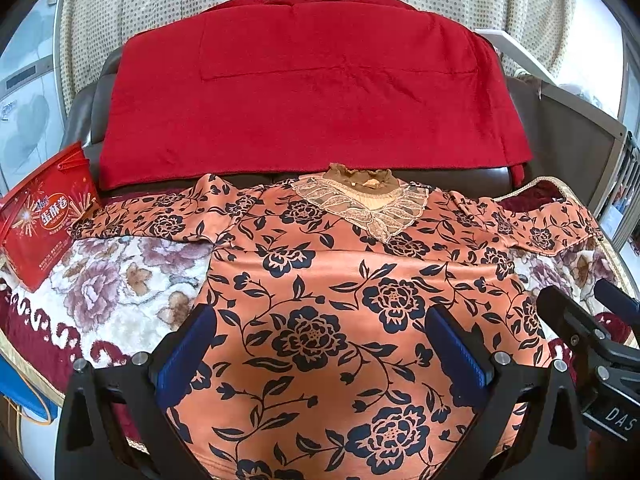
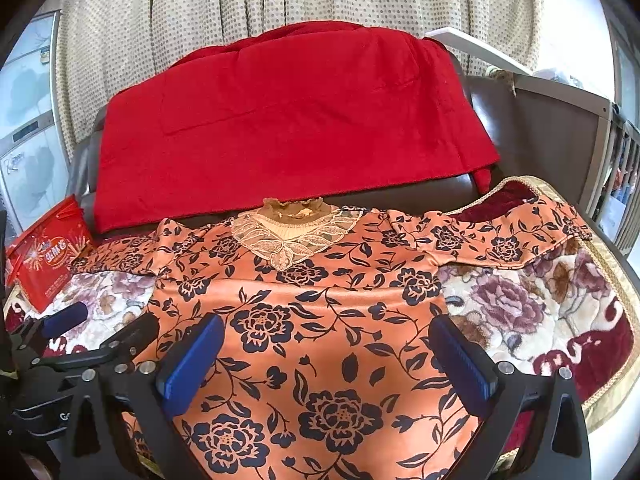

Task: Fold small clothes

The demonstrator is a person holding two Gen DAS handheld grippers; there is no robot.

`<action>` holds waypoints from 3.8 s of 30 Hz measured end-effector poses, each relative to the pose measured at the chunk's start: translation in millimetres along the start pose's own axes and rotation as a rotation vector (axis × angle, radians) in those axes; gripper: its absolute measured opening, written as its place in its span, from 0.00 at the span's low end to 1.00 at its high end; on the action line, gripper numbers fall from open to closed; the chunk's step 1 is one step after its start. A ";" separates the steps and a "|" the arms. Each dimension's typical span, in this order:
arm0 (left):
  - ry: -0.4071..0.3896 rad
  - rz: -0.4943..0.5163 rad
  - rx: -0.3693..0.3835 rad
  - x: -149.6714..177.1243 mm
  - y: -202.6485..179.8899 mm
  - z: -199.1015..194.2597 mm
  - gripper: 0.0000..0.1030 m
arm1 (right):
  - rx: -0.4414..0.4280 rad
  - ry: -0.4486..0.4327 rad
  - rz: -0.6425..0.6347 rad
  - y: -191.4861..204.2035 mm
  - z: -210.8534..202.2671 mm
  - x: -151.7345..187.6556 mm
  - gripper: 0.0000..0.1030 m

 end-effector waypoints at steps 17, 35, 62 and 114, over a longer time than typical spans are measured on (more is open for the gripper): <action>0.180 -0.079 0.005 45.1 40.9 59.4 1.00 | -0.258 0.066 0.337 -102.4 26.8 17.1 1.00; 0.226 -0.092 -0.074 54.0 50.2 116.4 1.00 | 0.000 -0.206 1.161 -505.3 122.8 -18.6 0.85; 0.248 -0.300 0.250 74.7 101.8 129.1 1.00 | -0.190 -0.216 0.330 -185.8 129.2 -250.0 0.05; 0.144 -0.324 0.225 -106.6 91.2 244.1 0.03 | -0.652 0.006 0.620 -159.1 176.2 23.2 1.00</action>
Point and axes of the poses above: each gripper's, at about its wrist camera, not at the fingertips, and z roughly the way its jaws point, y to its left, x to its underside, the point moved 2 cm from there along z, roughly the way its jaws point, and after that the axes turned 6 degrees about -y, right-handed, at the moved point
